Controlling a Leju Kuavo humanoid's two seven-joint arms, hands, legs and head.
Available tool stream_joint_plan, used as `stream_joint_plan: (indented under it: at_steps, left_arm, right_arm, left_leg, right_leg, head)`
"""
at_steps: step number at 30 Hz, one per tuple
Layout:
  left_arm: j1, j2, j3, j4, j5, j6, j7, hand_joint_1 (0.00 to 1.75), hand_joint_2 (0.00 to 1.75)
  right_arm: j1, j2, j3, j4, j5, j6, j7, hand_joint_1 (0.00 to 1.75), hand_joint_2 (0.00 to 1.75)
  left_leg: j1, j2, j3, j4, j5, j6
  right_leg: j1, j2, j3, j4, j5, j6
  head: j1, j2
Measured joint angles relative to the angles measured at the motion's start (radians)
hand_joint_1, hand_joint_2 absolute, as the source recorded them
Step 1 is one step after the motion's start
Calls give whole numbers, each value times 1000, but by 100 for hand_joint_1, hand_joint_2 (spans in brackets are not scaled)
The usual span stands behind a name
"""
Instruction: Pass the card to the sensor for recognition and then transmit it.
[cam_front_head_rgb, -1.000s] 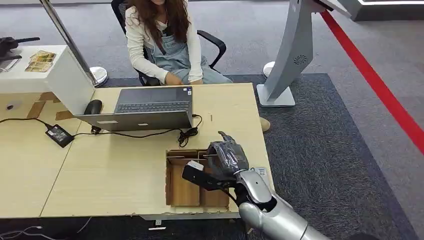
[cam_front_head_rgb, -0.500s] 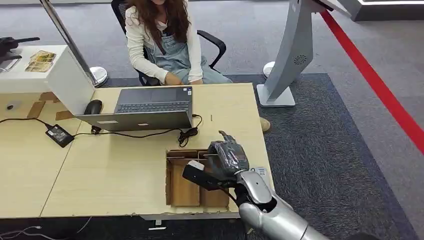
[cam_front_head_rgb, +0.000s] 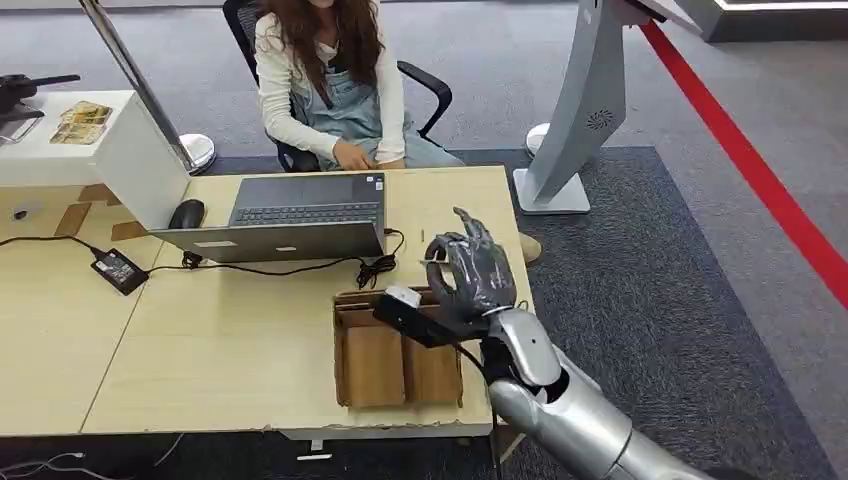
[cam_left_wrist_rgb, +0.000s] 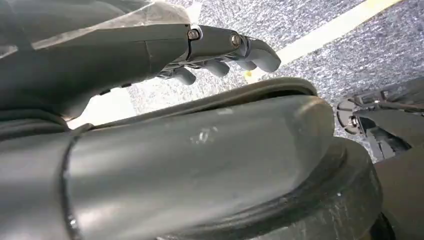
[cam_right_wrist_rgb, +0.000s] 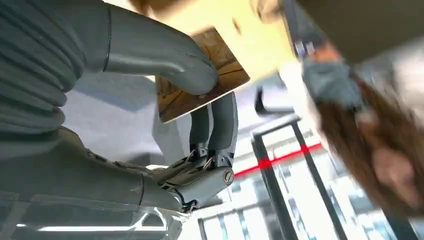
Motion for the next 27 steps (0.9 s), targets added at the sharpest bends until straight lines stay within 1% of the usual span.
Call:
stream_joint_plan:
  at_steps: [3, 8, 12, 15, 17, 18, 21, 22, 24, 27]
  left_arm:
    - [0, 0, 0, 0, 2, 0, -2, 0, 0]
    - [0, -1, 0, 0, 0, 0, -3, 0, 0]
    - [0, -3, -1, 0, -6, 2, -3, 0, 0]
    - [-1, -3, -2, 0, -14, 2, -8, 0, 0]
    - [-2, -3, -7, 0, -24, 0, -16, 0, 0]
    - [-3, -3, -11, 0, -30, -2, -21, 0, 0]
    - [-6, -6, -24, 0, -49, -6, -24, 0, 0]
    - [-6, -8, -28, 0, -54, -6, -24, 0, 0]
    - [-7, -10, -36, 0, -59, -6, -24, 0, 0]
    - [-7, -11, -48, 0, -68, -6, -22, 0, 0]
  right_arm:
    - [-33, -12, -17, -49, 0, 13, 3, 175, 175]
    - [-79, -24, -36, -111, -2, 16, 3, 175, 175]
    - [-132, -27, -45, -143, -54, 14, -2, 175, 175]
    - [-193, -20, -47, -139, -95, 0, -27, 175, 175]
    - [-252, 2, -47, -104, -126, -23, -60, 175, 175]
    - [-288, 18, -47, -62, -145, -42, -86, 175, 175]
    - [-396, 73, -45, 81, -177, -99, -146, 175, 175]
    - [-430, 96, -45, 154, -191, -116, -162, 175, 175]
    - [-485, 132, -44, 271, -211, -145, -185, 175, 175]
    - [-533, 179, -43, 413, -227, -154, -198, 175, 175]
  left_leg:
    - [0, 0, 0, 0, 0, 0]
    - [0, 0, 0, 0, 0, 0]
    - [0, 0, -1, 0, 0, 0]
    - [0, 0, -2, 0, 0, 0]
    - [1, 0, -3, 0, 0, 0]
    - [1, 0, -2, 0, 1, -1]
    - [1, 0, -3, 0, 2, -1]
    - [1, 0, -3, 0, 2, -2]
    - [2, -2, -3, 0, 2, -2]
    - [2, -2, -3, 0, 2, -2]
  right_leg:
    - [0, 0, 0, 0, 0, 0]
    - [0, 0, 0, 0, 0, 0]
    - [0, 0, -1, 0, 0, 0]
    - [0, 0, -1, 0, 0, 0]
    - [0, 0, -1, 1, 1, -1]
    - [0, 0, -1, 1, 1, -1]
    - [0, -1, -1, 1, 1, -1]
    - [0, -1, -1, 1, 1, -1]
    - [1, -2, -1, 1, 1, -1]
    - [1, -2, -2, 1, 1, -1]
  head:
    - [0, 0]
    - [0, 0]
    - [0, 0]
    - [0, 0]
    - [0, 0]
    - [0, 0]
    - [0, 0]
    - [-1, 0]
    - [0, 0]
    - [-1, 0]
